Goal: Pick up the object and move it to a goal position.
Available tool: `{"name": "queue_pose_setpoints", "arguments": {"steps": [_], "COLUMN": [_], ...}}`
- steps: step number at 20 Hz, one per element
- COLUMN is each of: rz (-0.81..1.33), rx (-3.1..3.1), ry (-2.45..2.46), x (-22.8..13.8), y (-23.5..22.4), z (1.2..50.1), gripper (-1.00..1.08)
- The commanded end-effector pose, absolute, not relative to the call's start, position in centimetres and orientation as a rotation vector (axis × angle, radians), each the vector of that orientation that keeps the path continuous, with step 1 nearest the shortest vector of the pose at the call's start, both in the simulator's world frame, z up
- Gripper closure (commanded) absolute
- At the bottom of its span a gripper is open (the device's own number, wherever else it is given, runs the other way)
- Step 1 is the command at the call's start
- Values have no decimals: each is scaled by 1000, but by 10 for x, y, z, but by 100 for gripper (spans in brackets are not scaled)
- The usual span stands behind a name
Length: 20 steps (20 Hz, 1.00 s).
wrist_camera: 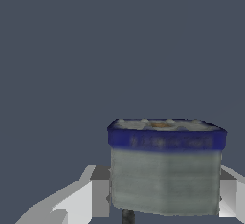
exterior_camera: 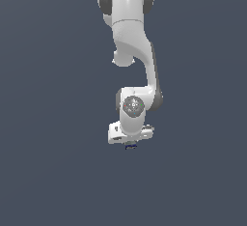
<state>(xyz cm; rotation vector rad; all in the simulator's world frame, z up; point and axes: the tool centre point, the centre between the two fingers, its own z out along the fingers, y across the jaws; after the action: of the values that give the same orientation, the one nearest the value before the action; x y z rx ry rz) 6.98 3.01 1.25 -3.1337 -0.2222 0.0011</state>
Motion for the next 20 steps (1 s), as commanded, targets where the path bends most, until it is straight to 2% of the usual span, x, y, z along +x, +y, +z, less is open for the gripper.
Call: {"name": "queue_pose_setpoints", "arguments": {"steps": [1,11,20], "rz": [1,1,1], "rx": [-3134,-3134,-3134], "ry": [-222,-222,-222], "x": [70,57,25], "y": [30,25,12], "z": [13,31,79], "gripper": [108,108,108]}}
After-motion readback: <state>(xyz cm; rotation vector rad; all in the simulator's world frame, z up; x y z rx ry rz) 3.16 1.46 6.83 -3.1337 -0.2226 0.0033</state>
